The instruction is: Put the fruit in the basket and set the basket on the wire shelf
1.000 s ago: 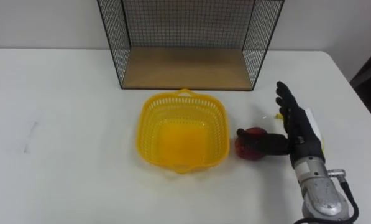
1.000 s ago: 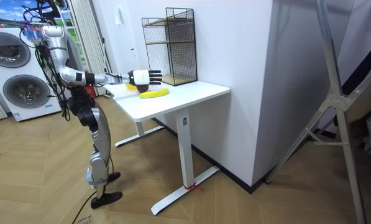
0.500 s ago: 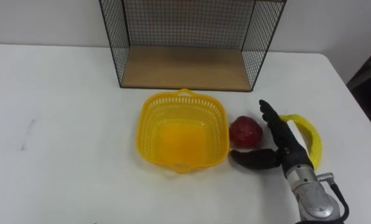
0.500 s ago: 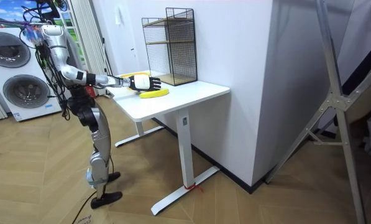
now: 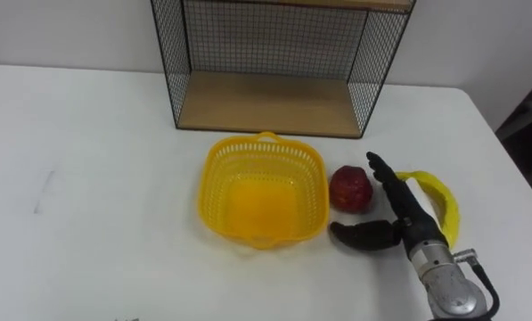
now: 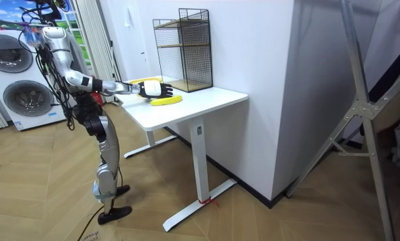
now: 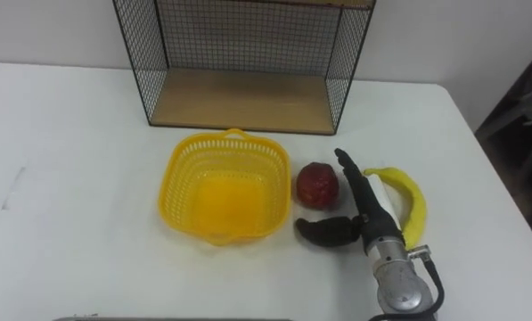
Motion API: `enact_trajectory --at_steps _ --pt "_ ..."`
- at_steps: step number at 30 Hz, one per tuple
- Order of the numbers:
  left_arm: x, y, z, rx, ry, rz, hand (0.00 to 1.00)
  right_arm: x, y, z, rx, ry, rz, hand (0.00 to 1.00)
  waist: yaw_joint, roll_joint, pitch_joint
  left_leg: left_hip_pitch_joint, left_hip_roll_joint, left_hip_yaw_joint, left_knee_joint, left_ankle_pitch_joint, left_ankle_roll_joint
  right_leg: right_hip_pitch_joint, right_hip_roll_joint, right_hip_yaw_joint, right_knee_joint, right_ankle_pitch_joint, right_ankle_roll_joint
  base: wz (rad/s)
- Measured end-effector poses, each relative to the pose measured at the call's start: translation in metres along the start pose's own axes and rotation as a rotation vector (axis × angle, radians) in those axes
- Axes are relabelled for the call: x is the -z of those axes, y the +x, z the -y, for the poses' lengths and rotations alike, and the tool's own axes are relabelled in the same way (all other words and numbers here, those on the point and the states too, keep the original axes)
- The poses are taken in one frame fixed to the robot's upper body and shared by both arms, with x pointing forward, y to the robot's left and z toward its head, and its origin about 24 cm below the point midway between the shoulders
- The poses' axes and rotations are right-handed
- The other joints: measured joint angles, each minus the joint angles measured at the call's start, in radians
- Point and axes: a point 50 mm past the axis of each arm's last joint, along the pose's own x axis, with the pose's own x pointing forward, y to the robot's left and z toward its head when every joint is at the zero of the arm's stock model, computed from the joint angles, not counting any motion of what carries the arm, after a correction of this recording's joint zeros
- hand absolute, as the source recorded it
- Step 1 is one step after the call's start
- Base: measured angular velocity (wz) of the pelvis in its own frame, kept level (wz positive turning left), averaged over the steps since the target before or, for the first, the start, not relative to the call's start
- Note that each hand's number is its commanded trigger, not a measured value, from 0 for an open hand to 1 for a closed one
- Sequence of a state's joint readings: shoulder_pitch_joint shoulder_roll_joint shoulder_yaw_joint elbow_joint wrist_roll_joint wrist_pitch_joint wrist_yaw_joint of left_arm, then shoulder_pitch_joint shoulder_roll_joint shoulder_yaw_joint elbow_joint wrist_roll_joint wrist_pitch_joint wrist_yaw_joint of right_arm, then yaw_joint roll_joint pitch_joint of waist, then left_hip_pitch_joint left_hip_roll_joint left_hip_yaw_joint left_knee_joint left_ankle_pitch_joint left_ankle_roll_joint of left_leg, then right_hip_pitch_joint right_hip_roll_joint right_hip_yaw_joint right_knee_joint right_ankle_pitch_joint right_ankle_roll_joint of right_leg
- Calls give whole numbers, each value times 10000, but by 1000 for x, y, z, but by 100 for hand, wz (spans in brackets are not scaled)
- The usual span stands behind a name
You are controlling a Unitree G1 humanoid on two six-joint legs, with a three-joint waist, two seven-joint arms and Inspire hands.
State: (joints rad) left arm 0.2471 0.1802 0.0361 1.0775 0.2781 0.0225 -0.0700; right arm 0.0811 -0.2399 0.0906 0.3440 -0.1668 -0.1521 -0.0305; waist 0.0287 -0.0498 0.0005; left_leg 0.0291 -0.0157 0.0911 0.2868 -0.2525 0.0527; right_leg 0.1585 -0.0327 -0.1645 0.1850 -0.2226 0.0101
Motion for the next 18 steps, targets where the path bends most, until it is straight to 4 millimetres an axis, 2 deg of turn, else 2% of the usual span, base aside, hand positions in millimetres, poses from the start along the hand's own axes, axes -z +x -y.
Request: enact_trajectory --at_steps 7,8,10,18 --pt "-1 0 0 -18 2 39 0 0 0 0 18 -4 -10 0 1 20 1 3 -2 -15 11 0 0 1 0 0 0 2 0 0" --pt "-1 0 0 -21 2 48 0 0 0 0 17 -4 -9 45 1 23 1 3 -2 -17 11 0 0 1 0 -1 0 2 0 0" --pt "-2 0 -1 -28 6 71 0 0 0 0 13 -32 -5 100 1 25 1 3 -2 -18 11 0 0 -3 1 -2 0 2 0 0" --pt "-7 0 -2 -81 418 215 0 -3 5 13 525 -798 17 100 29 32 1 -40 -1 -22 50 -1 -1 -18 5 -1 10 3 -2 0"
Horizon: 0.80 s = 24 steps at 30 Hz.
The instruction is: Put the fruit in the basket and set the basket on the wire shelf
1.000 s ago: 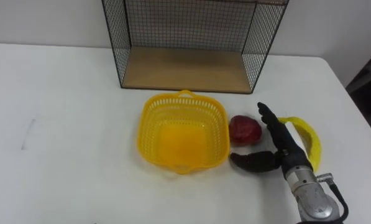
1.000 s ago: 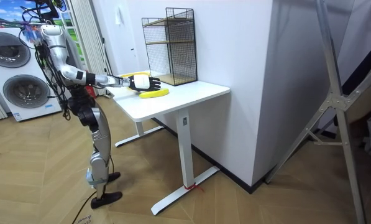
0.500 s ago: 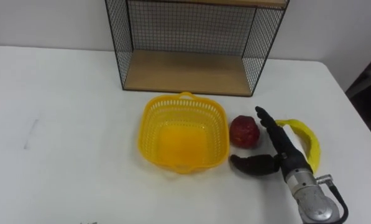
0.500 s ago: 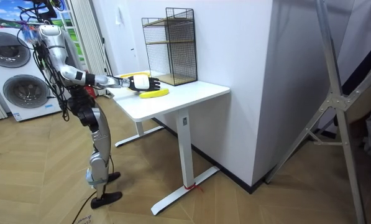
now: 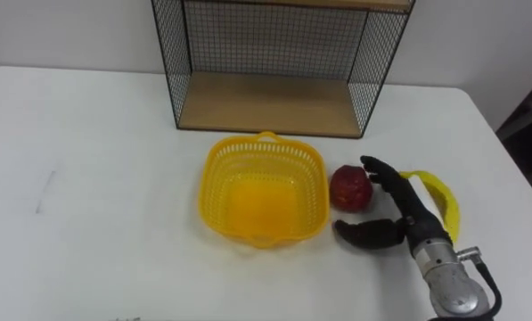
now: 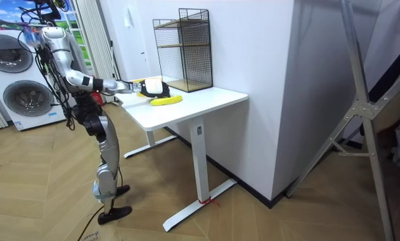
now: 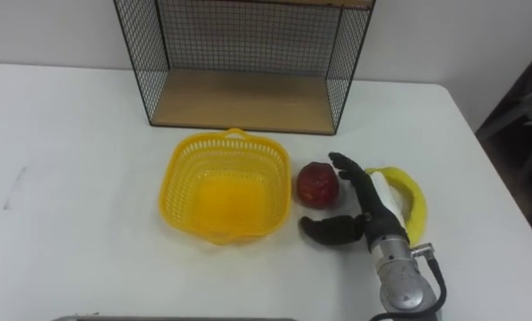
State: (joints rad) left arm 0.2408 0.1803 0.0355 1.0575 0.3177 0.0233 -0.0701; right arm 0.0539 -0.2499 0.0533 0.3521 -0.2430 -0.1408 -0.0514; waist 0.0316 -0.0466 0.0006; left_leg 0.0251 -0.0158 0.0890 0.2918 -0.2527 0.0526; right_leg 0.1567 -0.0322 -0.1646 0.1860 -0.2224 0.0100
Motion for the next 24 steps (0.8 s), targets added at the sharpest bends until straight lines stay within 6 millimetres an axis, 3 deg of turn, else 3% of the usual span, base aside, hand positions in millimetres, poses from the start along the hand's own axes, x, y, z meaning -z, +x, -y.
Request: enact_trajectory --at_steps 24 --pt "1 0 -2 10 192 -186 0 -6 4 -6 -84 -92 51 100 4 -65 -26 56 8 -14 -8 4 -7 -14 10 -6 -4 3 -4 0"
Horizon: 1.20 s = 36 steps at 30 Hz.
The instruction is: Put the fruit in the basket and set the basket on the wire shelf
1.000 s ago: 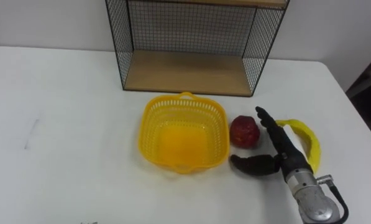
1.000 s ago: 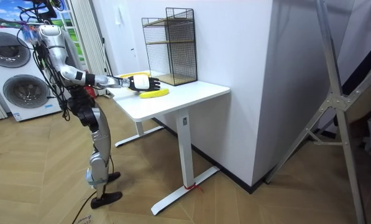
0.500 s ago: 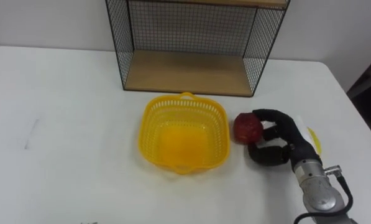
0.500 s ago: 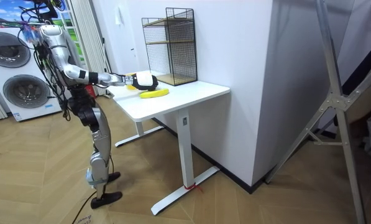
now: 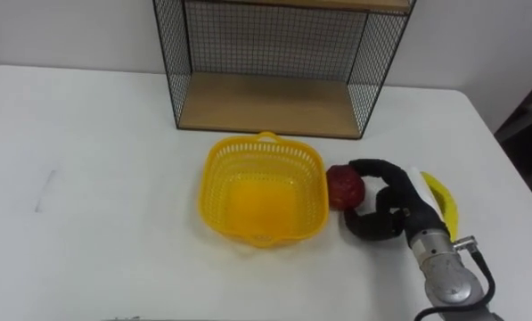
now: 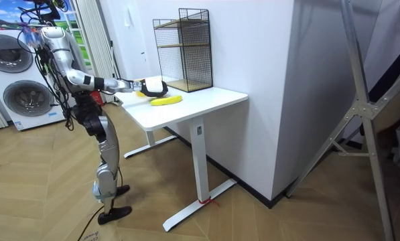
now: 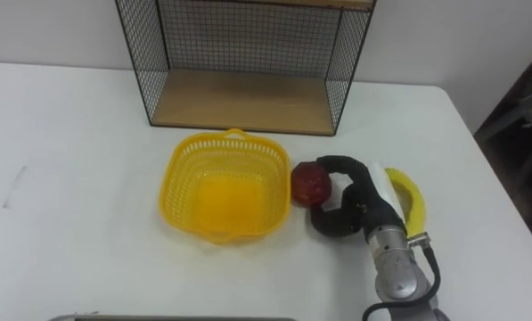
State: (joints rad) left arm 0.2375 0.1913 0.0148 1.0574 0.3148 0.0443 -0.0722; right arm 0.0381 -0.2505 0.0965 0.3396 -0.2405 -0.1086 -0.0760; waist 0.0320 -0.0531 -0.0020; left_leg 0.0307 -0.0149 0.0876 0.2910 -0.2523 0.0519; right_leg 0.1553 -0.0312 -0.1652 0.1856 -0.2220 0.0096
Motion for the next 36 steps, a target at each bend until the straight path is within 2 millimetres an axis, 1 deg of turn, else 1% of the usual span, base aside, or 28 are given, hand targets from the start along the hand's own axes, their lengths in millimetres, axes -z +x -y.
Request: enact_trajectory --at_steps 6,8,9,10,14,19,22,27,30,36 --pt "4 0 -1 -110 -312 -111 0 6 -4 1 157 766 -232 100 -22 62 -26 89 -2 7 -22 1 0 56 -3 5 0 1 0 0" --pt "8 0 1 -236 -360 -284 0 7 -5 2 327 1087 -302 100 -46 119 -41 94 -13 10 -48 1 1 119 -12 3 -1 1 2 0" --pt "9 0 1 -276 -367 -311 0 7 -5 3 400 1189 -313 100 -57 130 -39 110 -14 10 -56 2 2 149 -13 3 -4 2 2 0" --pt "12 -1 3 -335 -386 -436 0 8 -5 4 562 1295 -349 100 -70 183 -25 166 -14 40 -80 2 2 179 -16 15 -9 1 3 -5" --pt "21 -2 7 -364 -416 -753 0 10 -6 13 1210 2029 -455 100 -123 310 -38 334 -14 89 -175 8 -4 195 -11 122 -14 1 3 -6" --pt "24 -3 8 -385 -419 -851 0 11 -6 20 1741 2701 -520 100 -263 367 -26 339 -13 93 -189 17 -17 184 -4 174 -15 1 2 -1" --pt "24 -3 9 -353 -419 -843 0 1 -6 27 2021 2978 -70 100 -306 398 8 316 -13 147 -210 17 -17 186 -3 184 -14 1 3 -5" --pt "24 -3 11 -316 -386 -825 0 -18 -6 35 2353 3266 792 100 -315 397 6 341 -13 181 -229 17 -16 195 -3 227 -12 2 3 -2" --pt "20 -2 11 -331 -341 -670 0 -30 -6 39 2539 3395 1285 100 -306 396 5 331 -7 181 -217 17 -16 167 -2 225 -11 1 3 0" --pt "14 -1 9 -331 -294 -447 0 -54 -9 43 2625 2365 2402 100 -265 394 5 251 8 178 -171 17 -16 101 9 245 1 2 2 0"
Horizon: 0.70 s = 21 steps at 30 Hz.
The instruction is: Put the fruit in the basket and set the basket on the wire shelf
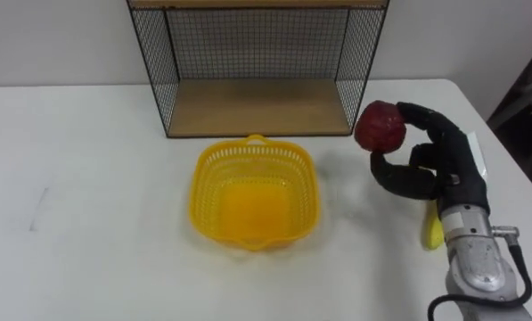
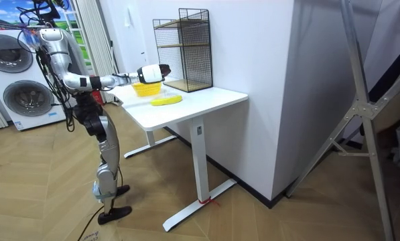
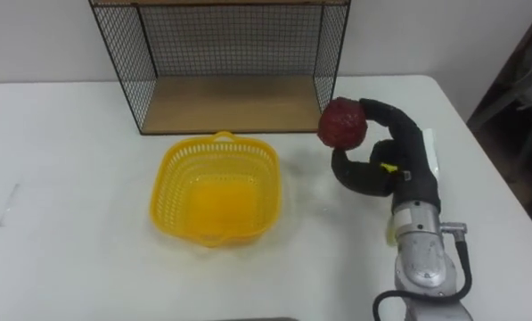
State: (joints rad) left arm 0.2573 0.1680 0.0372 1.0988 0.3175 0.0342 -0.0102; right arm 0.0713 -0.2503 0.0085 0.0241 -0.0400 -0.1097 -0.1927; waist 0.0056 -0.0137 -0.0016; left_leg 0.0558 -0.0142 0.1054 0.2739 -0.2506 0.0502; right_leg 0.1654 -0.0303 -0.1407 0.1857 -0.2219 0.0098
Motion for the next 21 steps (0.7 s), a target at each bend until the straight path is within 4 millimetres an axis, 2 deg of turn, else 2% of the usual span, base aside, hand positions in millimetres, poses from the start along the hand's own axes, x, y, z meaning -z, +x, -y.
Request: enact_trajectory --at_steps 4,8,15,21 --pt "-12 2 -3 -52 33 443 0 -22 1 -5 -292 -172 1006 100 59 -16 -5 -126 1 17 -5 32 -5 -191 4 36 20 15 -22 -1" --pt "-14 3 -3 -24 8 474 0 -33 -1 -13 -860 -482 1521 100 126 -50 -9 -106 5 31 -16 32 -5 -198 6 48 16 15 -22 0" --pt "-18 3 -4 192 63 582 0 -38 -5 -31 -2215 -1176 1869 100 320 -144 0 -132 7 20 -55 31 -6 -216 7 15 13 15 -21 0" --pt "-18 3 -3 486 309 564 0 -37 -10 -46 -3427 -1346 1865 100 418 -266 60 -190 8 15 -46 30 -7 -239 8 5 0 23 -15 0"
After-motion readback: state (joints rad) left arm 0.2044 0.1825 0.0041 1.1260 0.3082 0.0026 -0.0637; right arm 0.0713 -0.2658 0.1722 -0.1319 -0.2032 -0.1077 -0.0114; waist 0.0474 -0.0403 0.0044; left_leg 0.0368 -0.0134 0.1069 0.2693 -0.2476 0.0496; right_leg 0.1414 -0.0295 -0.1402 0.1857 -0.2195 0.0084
